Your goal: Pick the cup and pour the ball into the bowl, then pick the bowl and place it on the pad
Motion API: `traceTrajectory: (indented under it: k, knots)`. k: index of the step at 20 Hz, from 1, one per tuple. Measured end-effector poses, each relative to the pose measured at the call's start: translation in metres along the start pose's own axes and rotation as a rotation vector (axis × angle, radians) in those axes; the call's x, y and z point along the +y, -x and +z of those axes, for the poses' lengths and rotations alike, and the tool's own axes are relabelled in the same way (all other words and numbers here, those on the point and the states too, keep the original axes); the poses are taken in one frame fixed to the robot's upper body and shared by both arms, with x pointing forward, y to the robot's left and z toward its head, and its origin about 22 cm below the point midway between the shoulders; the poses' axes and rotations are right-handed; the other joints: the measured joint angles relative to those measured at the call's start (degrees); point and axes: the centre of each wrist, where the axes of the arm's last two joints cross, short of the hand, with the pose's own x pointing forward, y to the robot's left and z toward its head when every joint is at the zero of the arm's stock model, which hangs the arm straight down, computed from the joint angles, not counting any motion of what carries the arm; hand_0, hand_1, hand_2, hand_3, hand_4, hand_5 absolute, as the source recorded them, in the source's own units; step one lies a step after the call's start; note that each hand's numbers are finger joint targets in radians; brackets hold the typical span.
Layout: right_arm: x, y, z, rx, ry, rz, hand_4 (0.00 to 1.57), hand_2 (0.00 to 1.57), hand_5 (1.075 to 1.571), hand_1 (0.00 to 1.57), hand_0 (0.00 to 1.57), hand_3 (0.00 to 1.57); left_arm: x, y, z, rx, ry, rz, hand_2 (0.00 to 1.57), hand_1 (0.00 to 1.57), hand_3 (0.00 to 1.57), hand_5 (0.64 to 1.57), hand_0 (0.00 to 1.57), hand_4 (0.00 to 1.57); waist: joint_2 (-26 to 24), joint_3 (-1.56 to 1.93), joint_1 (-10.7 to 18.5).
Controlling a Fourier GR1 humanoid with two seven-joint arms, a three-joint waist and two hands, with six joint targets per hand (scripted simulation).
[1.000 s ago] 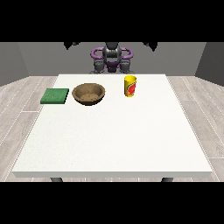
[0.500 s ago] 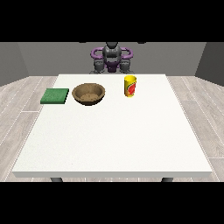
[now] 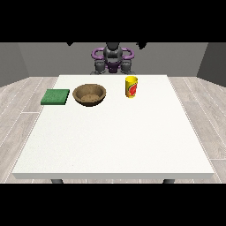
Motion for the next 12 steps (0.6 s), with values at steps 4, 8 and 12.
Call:
traceTrajectory:
  k: [4,8,12]
  knots:
    - [-0.018,0.01,-0.011,-0.095,-0.012,0.008,0.35,0.0,1.571,0.0,0.0,0.0,-0.004,0.012,-0.015,-0.109,-0.002,-0.036,0.0,0.0,0.0,1.502,0.0,0.0,6.86,0.02,-0.2]
    - [-0.032,0.018,-0.02,-0.156,-0.041,0.01,0.3,0.0,1.571,0.0,0.0,0.0,-0.01,0.02,-0.034,-0.193,-0.007,-0.074,0.0,0.0,0.0,1.502,0.0,0.0,11.15,0.03,-1.06]
    - [-0.048,0.02,-0.029,-0.19,-0.056,0.013,0.26,0.0,1.571,0.0,0.0,0.0,-0.009,0.033,-0.053,-0.236,-0.021,-0.104,0.0,0.0,0.0,1.489,0.0,0.0,13.7,0.01,-1.74]
